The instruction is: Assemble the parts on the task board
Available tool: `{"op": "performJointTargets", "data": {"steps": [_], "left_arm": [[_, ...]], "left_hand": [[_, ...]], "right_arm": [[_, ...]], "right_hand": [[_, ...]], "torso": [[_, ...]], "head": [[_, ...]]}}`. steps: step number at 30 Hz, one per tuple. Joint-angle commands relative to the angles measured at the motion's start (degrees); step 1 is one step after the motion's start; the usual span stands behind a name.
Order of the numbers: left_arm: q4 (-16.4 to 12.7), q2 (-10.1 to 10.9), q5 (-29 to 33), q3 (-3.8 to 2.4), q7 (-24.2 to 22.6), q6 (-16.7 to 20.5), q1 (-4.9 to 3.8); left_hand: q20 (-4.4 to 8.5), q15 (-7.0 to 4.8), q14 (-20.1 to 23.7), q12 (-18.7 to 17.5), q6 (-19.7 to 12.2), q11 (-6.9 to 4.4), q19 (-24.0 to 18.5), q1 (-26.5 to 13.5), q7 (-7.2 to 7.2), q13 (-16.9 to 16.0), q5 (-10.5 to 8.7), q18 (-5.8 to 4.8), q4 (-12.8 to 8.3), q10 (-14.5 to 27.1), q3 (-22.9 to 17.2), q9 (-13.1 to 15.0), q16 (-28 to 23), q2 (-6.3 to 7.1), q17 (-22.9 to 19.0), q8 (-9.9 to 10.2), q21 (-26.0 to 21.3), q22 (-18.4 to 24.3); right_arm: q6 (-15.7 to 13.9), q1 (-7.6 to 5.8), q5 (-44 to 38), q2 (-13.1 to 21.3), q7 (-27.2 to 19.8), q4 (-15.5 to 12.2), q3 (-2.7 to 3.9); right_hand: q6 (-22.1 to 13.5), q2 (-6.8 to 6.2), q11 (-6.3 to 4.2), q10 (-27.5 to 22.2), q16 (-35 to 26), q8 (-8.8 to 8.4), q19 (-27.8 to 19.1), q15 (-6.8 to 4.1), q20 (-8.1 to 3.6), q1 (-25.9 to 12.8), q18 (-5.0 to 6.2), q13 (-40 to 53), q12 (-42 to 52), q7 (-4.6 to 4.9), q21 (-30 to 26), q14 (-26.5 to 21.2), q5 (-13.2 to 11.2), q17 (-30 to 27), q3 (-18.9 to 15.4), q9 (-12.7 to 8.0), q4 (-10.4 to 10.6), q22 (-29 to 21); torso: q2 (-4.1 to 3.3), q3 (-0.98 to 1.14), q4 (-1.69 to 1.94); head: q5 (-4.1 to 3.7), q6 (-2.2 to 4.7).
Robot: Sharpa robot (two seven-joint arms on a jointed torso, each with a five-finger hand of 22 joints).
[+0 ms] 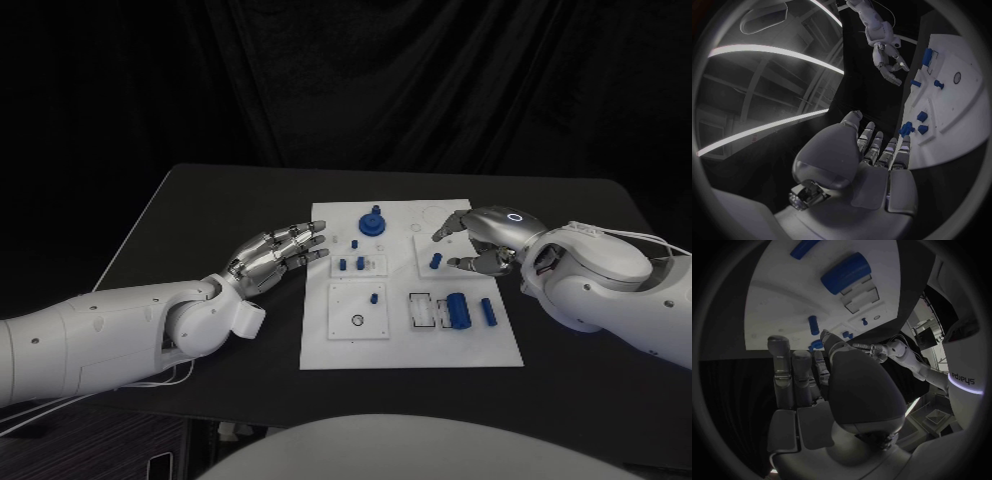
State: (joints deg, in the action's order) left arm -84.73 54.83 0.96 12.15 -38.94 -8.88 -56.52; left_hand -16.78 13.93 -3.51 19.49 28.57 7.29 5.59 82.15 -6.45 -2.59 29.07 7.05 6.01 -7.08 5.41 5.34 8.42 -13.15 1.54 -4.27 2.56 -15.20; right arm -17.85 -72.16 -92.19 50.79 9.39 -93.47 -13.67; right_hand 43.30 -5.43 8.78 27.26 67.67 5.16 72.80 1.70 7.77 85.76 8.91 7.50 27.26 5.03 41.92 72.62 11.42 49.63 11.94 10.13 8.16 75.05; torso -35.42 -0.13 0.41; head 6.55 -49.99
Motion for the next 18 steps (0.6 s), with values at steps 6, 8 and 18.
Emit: {"op": "performJointTargets", "data": {"steps": [6,8,18], "left_arm": [[-0.1,-0.2,0.0,-0.05,-7.2,-0.4,0.21],[-0.1,-0.1,0.0,-0.05,-7.2,-0.4,0.25],[-0.2,-0.1,0.0,-0.05,-7.0,-0.5,0.49]], "left_hand": [[0.00,0.15,-0.2,0.2,0.1,0.19,0.4,-0.4,0.10,0.0,0.39,-0.40,-0.2,-0.2,-0.5,0.0,0.4,-0.18,0.1,-0.3,0.3,0.1],[0.00,0.16,-0.2,0.2,0.1,0.21,0.4,-0.4,0.10,0.0,0.42,-0.41,-0.2,-0.2,-0.5,0.0,0.3,-0.19,0.1,-0.3,0.3,0.1],[0.00,0.18,-0.2,0.1,0.0,0.22,0.4,-0.4,0.05,0.0,0.46,-0.43,-0.3,-0.2,-0.7,0.0,0.3,-0.23,0.1,-0.2,0.3,0.1]], "right_arm": [[-0.5,2.05,-0.9,-1.6,0.3,3.5,-0.05],[-0.8,2.42,-0.9,-2.0,0.0,4.2,-0.05],[-3.0,3.86,-0.9,-4.2,-1.6,7.3,-0.03]], "right_hand": [[-0.2,-0.43,-0.02,1.9,-0.4,-0.58,0.3,0.44,0.15,-0.4,-0.60,-1.1,-0.2,-0.46,-0.8,0.2,-1.7,-0.3,-0.5,-0.7,1.6,3.7],[-0.4,-0.41,0.02,2.2,-0.4,-0.74,0.3,0.53,0.21,-0.1,-0.61,-1.3,-0.1,-0.45,-0.8,0.2,-1.8,-0.3,-0.5,-0.9,1.7,3.7],[-10.6,0.06,-0.38,7.2,0.2,-2.09,1.7,0.68,0.44,1.1,-0.83,-3.1,0.1,0.71,0.5,1.3,-1.4,0.4,-0.9,-4.1,2.2,4.1]], "torso": [[-0.18,0.21,-0.11],[-0.10,0.18,-0.16],[-0.11,0.26,-0.17]], "head": [[-0.27,-0.01],[-0.23,-0.01],[-0.35,-0.01]]}}
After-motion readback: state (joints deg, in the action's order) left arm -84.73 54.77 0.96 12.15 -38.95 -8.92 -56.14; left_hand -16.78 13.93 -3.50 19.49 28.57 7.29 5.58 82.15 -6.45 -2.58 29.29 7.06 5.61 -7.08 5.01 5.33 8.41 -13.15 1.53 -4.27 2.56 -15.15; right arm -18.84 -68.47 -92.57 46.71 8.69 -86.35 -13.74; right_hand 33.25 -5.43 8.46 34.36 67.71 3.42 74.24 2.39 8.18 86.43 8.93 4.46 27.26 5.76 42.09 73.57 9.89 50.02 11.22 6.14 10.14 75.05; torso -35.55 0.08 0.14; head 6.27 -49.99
